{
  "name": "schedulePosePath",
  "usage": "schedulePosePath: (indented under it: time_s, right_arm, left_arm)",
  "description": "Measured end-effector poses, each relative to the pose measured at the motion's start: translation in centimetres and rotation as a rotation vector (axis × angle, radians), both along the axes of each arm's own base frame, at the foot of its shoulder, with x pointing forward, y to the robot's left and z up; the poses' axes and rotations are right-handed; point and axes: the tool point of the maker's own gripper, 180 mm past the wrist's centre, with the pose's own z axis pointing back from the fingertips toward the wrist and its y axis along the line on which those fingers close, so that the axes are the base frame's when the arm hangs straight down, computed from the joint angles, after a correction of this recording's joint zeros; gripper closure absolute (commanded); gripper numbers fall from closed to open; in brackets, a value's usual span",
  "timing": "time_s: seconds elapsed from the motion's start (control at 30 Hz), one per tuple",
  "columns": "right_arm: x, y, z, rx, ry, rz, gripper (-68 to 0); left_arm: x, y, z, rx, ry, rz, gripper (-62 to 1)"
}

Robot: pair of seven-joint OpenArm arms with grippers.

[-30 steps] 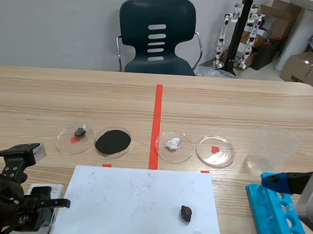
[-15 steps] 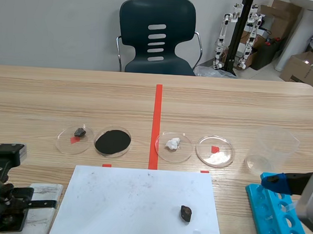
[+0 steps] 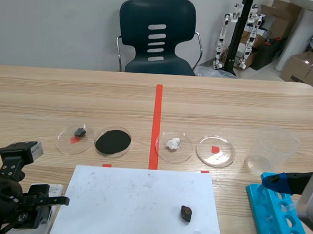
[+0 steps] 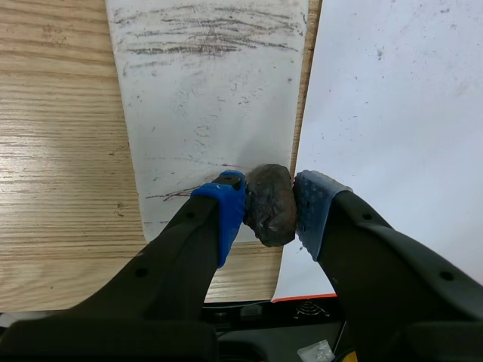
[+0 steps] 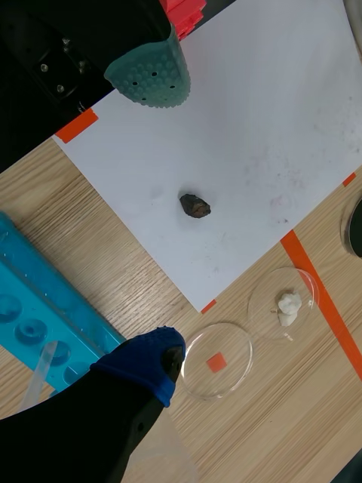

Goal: Rub the mineral on the streak plate below the first streak

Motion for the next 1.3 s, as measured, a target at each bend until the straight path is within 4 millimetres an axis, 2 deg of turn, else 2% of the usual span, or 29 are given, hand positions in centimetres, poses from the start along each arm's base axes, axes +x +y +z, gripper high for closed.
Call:
schedulePosePath:
  time_s: [0.2, 0.33, 0.43, 0.63, 0.83, 1.07, 1.2, 1.3]
  right_arm:
    - [0.0, 0.0, 0.0, 0.001, 0.000, 0.000, -60.8]
    - [0.0, 0.0, 0.0, 0.001, 0.000, 0.000, -60.8]
    - [0.0, 0.0, 0.0, 0.001, 0.000, 0.000, -60.8]
    - [0.0, 0.0, 0.0, 0.001, 0.000, 0.000, -60.8]
    - [0.0, 0.0, 0.0, 0.001, 0.000, 0.000, -60.8]
    - [0.0, 0.0, 0.0, 0.001, 0.000, 0.000, -60.8]
    - [0.0, 0.0, 0.0, 0.001, 0.000, 0.000, -60.8]
    - [0.0, 0.0, 0.0, 0.001, 0.000, 0.000, -60.8]
  left_arm:
    - [-0.3, 1.7, -0.1, 0.121, 0.019, 0.052, -12.6]
    - [-1.0, 6.1, 0.4, 0.348, 0.046, 0.138, -12.6]
    - [-1.7, 7.9, 0.5, 0.409, 0.071, 0.163, -12.6]
    - [-1.0, 8.1, 0.6, 0.427, -0.012, 0.144, -12.6]
    - [-1.0, 7.6, 2.1, 0.420, -0.094, 0.174, -12.6]
    - [0.4, 8.5, 4.9, 0.434, -0.259, 0.194, -12.6]
    - [1.4, 7.9, 6.7, 0.411, -0.390, 0.172, -12.6]
    - [2.5, 6.5, 8.4, 0.366, -0.513, 0.100, -12.6]
